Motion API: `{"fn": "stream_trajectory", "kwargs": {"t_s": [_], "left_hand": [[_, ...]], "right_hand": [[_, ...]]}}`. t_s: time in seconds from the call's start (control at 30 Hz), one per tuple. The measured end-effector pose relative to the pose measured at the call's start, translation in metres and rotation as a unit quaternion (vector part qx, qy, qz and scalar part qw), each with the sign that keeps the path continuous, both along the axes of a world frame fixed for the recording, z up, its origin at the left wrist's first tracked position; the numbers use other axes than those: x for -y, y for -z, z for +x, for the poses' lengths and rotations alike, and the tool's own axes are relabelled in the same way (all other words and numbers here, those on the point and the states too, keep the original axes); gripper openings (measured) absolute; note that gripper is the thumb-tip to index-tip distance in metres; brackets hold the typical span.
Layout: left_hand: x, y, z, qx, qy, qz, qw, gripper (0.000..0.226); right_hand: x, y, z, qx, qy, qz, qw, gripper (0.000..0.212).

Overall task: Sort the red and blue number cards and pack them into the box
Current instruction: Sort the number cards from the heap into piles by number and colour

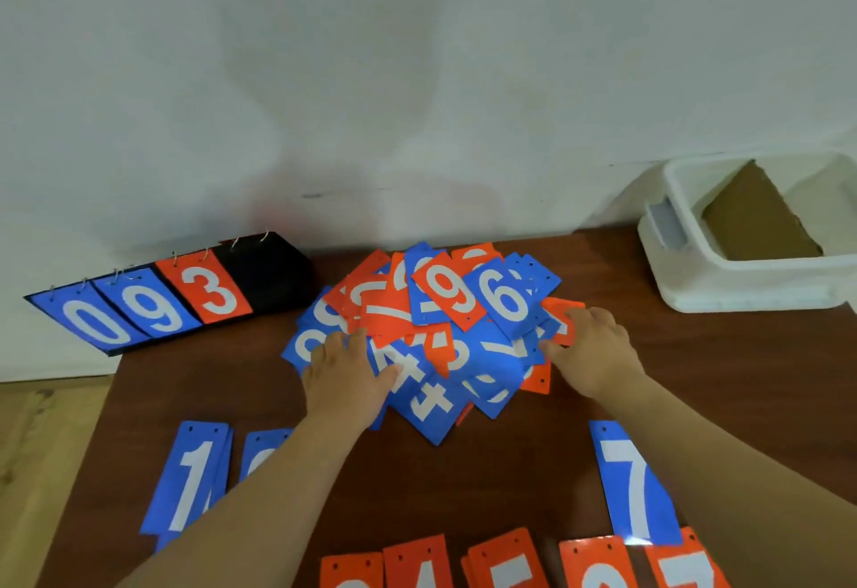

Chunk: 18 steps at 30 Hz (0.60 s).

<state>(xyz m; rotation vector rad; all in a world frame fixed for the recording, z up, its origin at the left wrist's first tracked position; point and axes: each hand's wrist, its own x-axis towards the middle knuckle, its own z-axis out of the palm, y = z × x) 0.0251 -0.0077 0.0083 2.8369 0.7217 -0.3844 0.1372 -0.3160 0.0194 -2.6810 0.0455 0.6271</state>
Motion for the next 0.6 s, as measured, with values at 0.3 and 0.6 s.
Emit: {"fn": "stream_trajectory", "kwargs": {"t_s": [0.3, 0.6], "left_hand": [[-0.049, 0.037, 0.088, 0.023, 0.069, -0.02, 0.997, 0.085], [-0.065, 0.05, 0.111, 0.022, 0.109, -0.051, 0.993, 0.085]], "right_hand": [[-0.056, 0.044, 0.044, 0.03, -0.034, -0.023, 0.999, 0.074], [-0.062, 0.07, 0.064, 0.015, 0.047, -0.005, 0.999, 0.071]]}}
